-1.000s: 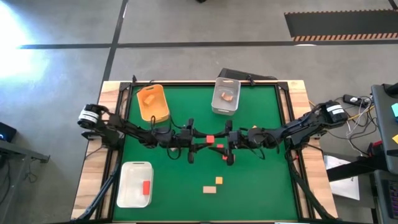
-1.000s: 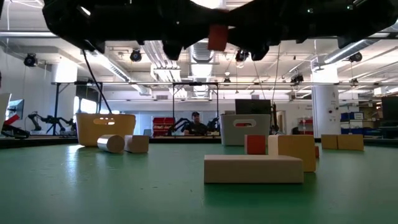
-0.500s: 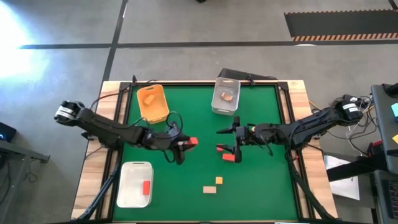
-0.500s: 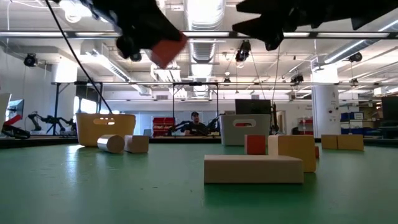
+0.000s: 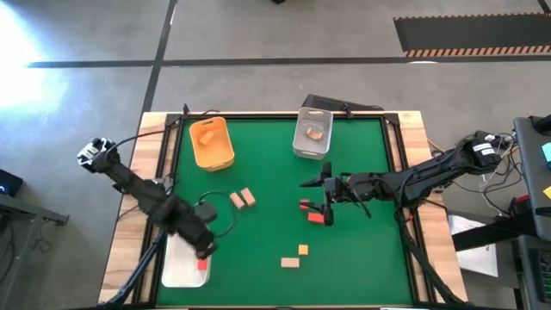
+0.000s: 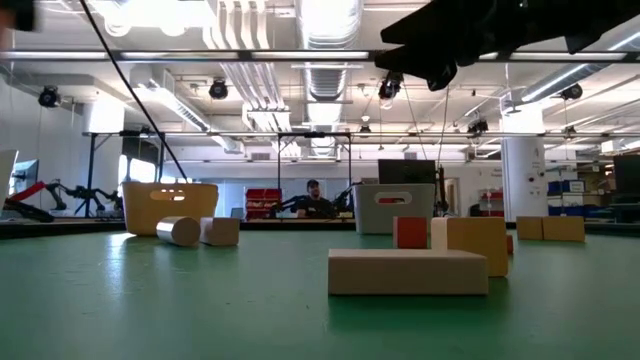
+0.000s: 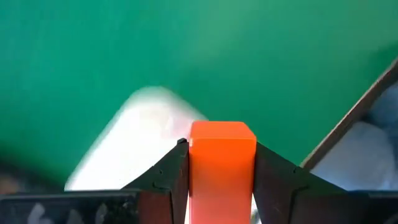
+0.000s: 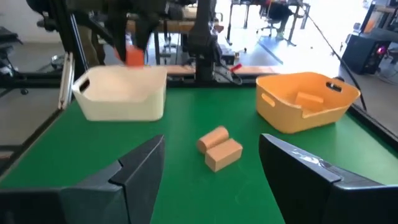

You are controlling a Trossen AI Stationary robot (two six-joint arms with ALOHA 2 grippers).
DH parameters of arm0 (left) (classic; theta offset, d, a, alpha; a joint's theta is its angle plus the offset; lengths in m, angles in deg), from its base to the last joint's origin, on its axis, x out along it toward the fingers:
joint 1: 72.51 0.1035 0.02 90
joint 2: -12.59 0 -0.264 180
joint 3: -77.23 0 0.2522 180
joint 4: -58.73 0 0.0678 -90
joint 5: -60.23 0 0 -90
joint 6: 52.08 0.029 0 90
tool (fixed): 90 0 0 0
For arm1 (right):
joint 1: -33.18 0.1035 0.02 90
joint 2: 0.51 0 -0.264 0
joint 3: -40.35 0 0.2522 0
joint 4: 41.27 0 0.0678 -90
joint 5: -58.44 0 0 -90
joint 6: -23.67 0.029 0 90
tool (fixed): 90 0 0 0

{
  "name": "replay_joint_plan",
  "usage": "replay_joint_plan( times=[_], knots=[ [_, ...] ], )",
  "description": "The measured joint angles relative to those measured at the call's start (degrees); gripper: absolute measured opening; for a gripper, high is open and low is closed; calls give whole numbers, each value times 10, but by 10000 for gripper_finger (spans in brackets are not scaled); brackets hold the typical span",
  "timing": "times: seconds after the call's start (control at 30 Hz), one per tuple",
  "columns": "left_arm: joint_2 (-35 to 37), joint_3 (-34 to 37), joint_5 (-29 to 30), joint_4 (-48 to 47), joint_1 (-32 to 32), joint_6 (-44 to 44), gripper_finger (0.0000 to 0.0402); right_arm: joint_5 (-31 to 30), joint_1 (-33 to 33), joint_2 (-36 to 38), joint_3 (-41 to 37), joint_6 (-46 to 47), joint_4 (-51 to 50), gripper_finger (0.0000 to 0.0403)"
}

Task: Sort & place blocks by color
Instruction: Put the orange block into the white bin, then put the brown block into the gray bin

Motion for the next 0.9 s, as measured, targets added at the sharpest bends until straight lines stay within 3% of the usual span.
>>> replay_joint_plan(
  times=[0.1,0.27,0.43,0.6,0.9],
  knots=[
    [0,15,-40,-44,-41,-130,116,0,0,-4,0,-1,3,251],
    [-1,68,-81,-9,-79,-268,116,-1,0,-6,0,-1,2,249],
    [-1,125,-81,24,-80,-299,123,0,0,-6,0,1,3,251],
    [-1,160,-82,47,-79,-298,184,0,0,-6,0,1,3,249],
    [0,147,-82,53,-78,-287,205,0,0,-6,0,1,2,247]
  ],
)
